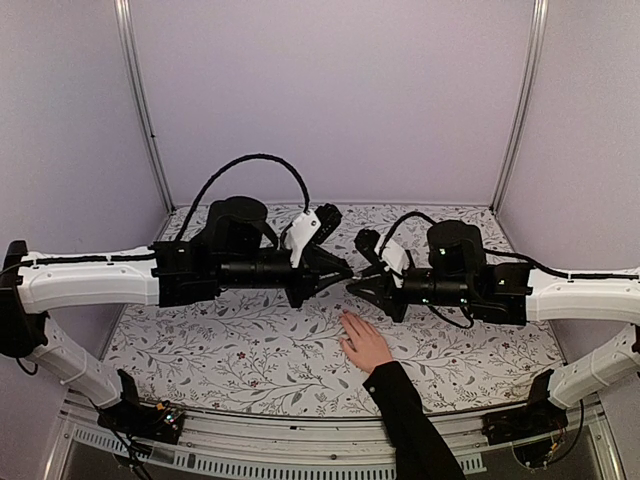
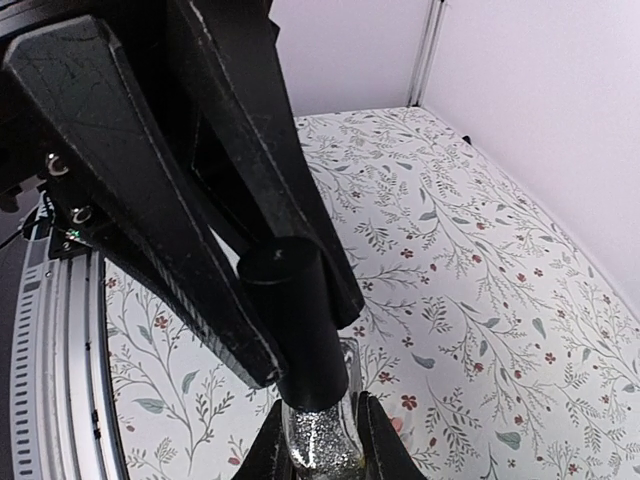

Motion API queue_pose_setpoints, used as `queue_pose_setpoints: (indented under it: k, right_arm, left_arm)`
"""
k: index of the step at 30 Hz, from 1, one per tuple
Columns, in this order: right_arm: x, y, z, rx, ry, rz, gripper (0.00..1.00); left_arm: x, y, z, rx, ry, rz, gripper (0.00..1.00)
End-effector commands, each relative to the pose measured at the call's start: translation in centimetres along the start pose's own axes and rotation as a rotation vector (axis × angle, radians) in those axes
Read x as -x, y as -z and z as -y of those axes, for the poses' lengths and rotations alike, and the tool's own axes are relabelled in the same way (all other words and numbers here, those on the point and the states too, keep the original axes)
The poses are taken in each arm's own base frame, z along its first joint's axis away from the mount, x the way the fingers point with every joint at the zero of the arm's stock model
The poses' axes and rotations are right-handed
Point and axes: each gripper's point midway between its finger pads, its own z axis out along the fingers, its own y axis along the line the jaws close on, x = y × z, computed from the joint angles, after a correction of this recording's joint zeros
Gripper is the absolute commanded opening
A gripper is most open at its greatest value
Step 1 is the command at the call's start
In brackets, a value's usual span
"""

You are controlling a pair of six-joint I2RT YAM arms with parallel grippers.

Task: Paint the nails
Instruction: Unscrew the nail polish bottle.

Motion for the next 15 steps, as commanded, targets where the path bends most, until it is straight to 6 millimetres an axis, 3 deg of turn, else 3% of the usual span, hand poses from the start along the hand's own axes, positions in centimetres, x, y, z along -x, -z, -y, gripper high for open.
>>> queue_pose_setpoints:
  k: [1, 8, 15]
  right_arm:
    - [4.4, -0.1, 2.1, -0.123, -0.072, 0.177, 0.0]
    - [3.8, -0.4, 4.6, -0.27, -0.108, 0.164, 0.0]
    - [3.8, -0.5, 4.0, -0.233, -0.115, 0.176, 0.0]
  left_arm:
    - [2.6, -1.5, -1.9, 0.101, 0.067, 0.106, 0.0]
    - [2.2, -2.9, -3.7, 0.169, 0.175, 0.092, 0.0]
    - [2.6, -3.1, -4.2, 0.182, 0.223, 0.103, 0.0]
